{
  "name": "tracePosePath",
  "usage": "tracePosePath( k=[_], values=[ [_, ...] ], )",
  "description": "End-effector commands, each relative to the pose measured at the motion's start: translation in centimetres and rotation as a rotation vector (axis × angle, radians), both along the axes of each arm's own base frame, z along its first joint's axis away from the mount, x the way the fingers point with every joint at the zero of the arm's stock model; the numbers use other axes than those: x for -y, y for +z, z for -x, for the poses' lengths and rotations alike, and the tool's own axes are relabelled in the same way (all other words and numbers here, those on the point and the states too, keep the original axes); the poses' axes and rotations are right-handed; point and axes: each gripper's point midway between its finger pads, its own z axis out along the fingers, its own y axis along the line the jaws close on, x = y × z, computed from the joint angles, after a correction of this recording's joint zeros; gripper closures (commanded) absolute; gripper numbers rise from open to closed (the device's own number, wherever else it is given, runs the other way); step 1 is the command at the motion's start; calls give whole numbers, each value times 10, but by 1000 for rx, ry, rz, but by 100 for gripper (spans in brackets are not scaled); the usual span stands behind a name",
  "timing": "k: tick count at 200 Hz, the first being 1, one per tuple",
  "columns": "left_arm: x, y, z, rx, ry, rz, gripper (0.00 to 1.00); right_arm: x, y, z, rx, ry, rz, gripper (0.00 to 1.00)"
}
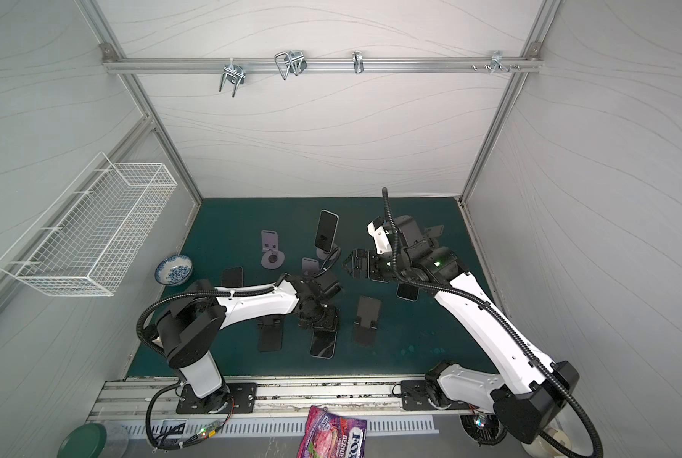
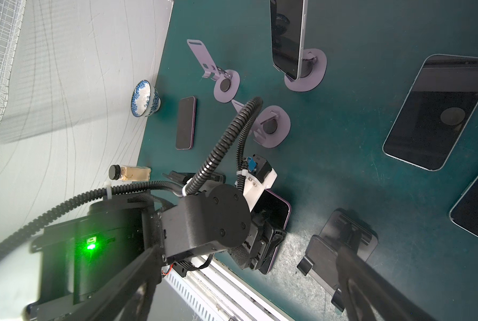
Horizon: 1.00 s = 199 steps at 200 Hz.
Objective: Remove the phone from the phone stand
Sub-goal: Place the phone at the bottom-center of the table.
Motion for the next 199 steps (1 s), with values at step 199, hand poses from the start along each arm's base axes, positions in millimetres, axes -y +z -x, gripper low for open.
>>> tracePosePath(
  k=[199],
  values=[
    [-14,1,-5,62,19,-41,25,-15,-12,12,-93,-23,-129,1]
  ],
)
